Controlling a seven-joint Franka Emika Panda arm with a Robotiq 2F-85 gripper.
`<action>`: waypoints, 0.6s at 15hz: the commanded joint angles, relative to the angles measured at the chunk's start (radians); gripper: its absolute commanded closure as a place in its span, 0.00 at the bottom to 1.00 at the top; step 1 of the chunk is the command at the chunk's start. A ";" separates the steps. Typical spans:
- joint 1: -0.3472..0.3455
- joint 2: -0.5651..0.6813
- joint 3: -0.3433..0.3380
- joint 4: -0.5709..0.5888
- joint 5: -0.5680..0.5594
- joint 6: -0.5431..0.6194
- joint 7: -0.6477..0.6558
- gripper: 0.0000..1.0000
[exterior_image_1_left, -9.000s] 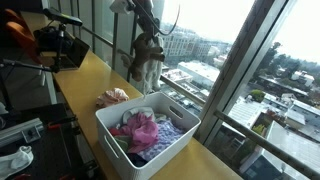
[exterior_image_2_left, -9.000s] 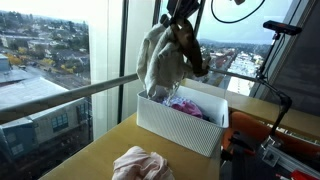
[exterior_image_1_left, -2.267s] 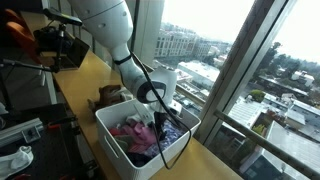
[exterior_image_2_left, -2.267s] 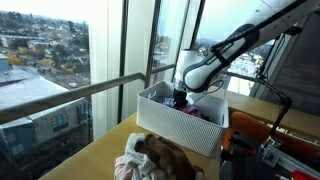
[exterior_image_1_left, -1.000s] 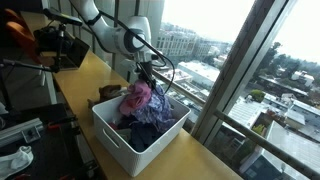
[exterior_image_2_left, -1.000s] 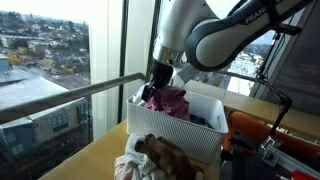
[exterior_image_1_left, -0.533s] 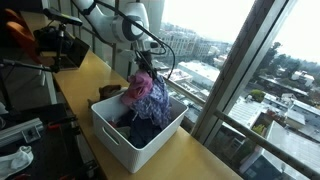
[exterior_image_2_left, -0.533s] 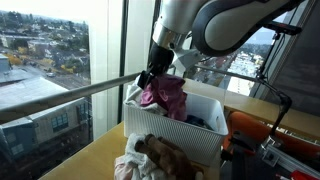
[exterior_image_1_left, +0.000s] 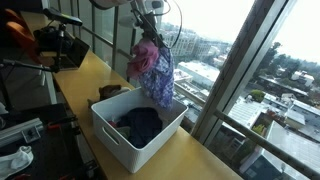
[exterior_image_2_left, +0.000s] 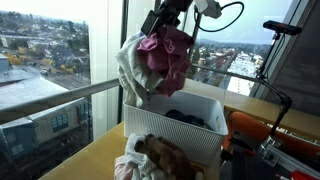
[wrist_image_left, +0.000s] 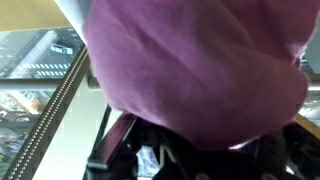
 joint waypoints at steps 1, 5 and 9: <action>-0.022 -0.093 0.089 -0.074 0.007 0.002 0.009 1.00; -0.015 -0.152 0.173 -0.118 0.007 -0.006 0.027 1.00; -0.019 -0.259 0.237 -0.151 0.006 -0.028 0.042 1.00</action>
